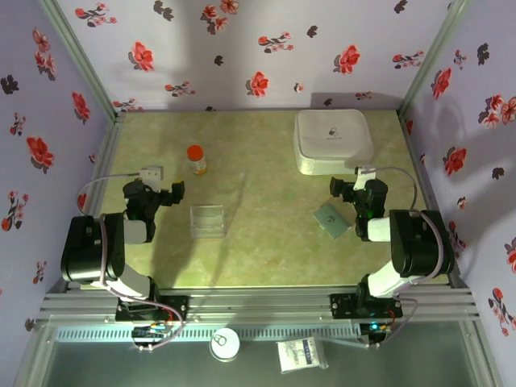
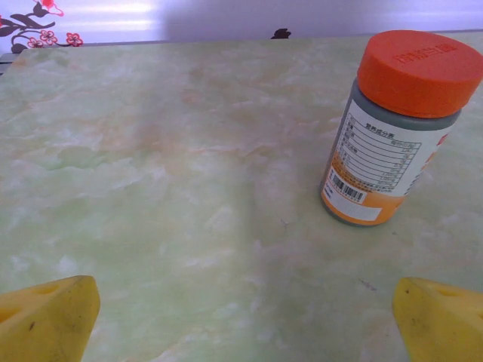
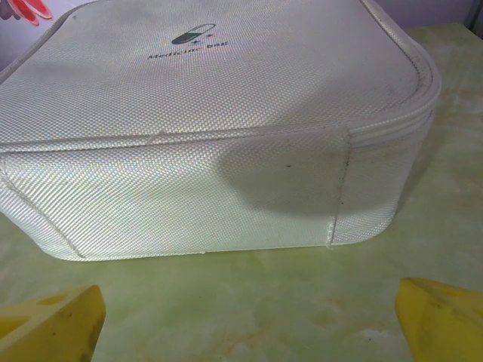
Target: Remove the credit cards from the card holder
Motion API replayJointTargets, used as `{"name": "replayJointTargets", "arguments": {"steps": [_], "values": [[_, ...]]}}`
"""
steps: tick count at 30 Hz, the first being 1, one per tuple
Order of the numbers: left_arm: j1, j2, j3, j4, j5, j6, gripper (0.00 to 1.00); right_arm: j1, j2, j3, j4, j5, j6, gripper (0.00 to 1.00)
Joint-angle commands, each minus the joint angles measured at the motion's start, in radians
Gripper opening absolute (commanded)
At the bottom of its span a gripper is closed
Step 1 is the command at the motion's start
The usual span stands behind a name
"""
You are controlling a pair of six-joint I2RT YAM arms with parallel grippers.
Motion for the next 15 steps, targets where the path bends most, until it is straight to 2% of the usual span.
{"name": "replayJointTargets", "arguments": {"steps": [1, 15], "values": [[0.005, 0.002, 0.0, 0.025, 0.032, 0.022, 1.0, -0.007, 0.004, -0.007, 0.037, -0.015, -0.008, 0.99], [0.005, 0.0, -0.006, 0.037, 0.026, 0.019, 1.0, -0.01, 0.005, -0.006, 0.038, -0.018, -0.004, 0.99]]}}
